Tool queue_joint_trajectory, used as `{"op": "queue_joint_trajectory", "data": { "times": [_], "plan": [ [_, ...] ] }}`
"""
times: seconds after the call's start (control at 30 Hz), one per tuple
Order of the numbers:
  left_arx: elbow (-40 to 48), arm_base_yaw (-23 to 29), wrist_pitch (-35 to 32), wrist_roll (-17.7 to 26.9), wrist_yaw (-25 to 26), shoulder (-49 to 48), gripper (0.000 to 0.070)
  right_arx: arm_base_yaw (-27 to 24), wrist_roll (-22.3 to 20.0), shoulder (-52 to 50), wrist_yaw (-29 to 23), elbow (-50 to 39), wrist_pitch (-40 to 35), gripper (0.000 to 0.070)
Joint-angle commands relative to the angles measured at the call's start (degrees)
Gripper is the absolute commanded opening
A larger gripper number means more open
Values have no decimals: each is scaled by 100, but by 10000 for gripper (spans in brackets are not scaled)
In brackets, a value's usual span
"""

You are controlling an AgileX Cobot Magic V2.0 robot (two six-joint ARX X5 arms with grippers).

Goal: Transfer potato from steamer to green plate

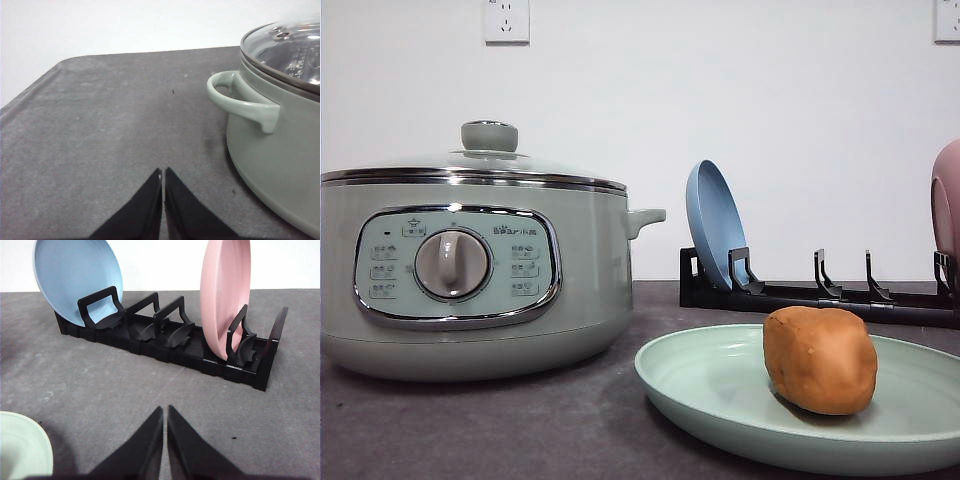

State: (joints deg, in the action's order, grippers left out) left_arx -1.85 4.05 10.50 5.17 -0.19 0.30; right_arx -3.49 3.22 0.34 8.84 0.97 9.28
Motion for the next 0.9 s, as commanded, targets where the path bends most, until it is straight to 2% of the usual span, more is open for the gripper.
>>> {"op": "queue_joint_trajectory", "data": {
  "times": [0.0,0.87],
  "plan": [
    [116,0,31,-26,-11,-11,0,-13,-26,-13,9,-33,-25,1],
    [116,0,31,-26,-11,-11,0,-13,-25,-13,9,-33,-24,1]
  ]
}}
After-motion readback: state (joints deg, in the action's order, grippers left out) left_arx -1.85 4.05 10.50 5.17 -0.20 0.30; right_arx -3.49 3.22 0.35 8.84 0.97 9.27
